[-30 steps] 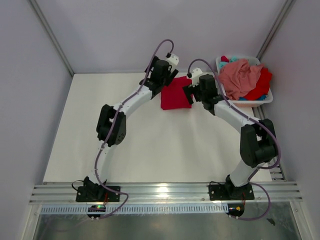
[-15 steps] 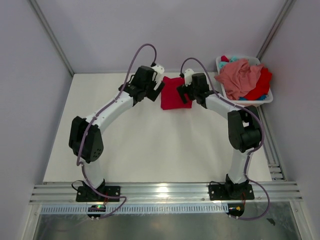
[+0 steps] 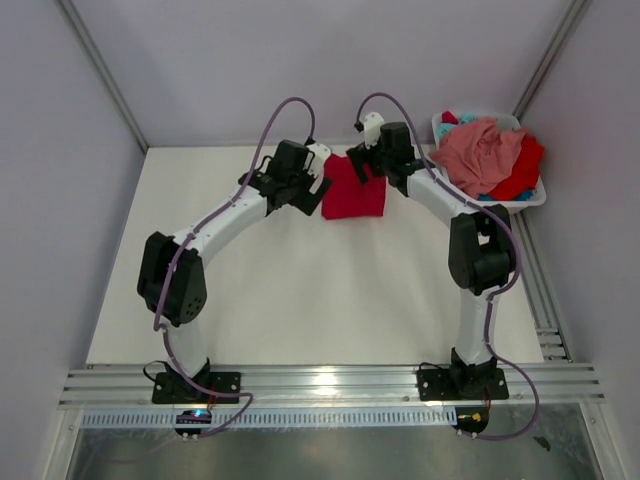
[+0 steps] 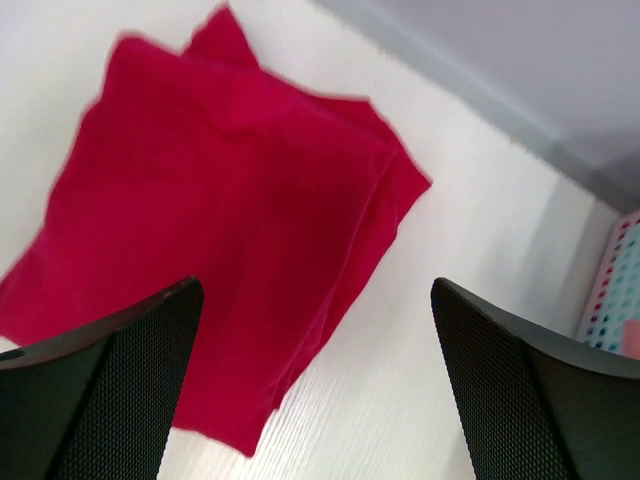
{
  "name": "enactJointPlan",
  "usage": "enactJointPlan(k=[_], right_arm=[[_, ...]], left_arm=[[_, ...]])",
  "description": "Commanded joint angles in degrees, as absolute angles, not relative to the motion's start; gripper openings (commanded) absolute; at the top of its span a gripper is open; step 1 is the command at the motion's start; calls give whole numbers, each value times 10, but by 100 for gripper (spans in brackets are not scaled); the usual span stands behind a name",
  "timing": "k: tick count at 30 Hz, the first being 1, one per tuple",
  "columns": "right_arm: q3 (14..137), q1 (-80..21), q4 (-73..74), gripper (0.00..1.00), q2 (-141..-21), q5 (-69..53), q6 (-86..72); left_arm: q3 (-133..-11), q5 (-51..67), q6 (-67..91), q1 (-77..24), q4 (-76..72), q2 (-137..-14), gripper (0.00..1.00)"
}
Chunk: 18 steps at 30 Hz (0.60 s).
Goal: Fold and stack the t-shirts
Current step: Fold the tshirt
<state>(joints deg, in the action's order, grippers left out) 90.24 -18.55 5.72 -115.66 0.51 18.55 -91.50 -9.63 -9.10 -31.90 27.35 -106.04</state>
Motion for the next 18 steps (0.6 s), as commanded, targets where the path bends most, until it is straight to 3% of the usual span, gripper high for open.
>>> enactJointPlan(k=[1, 8, 18], right_arm=[[998, -188, 61, 99, -1185, -16, 193], [1138, -188, 147, 99, -1289, -25, 214], [1128, -188, 185, 99, -1292, -3, 239]], left_arm=[[-940, -62, -77, -319, 279, -1033, 99], [-939, -60, -84, -319, 296, -1027, 99], [-938, -59, -84, -319, 285, -1027, 99]])
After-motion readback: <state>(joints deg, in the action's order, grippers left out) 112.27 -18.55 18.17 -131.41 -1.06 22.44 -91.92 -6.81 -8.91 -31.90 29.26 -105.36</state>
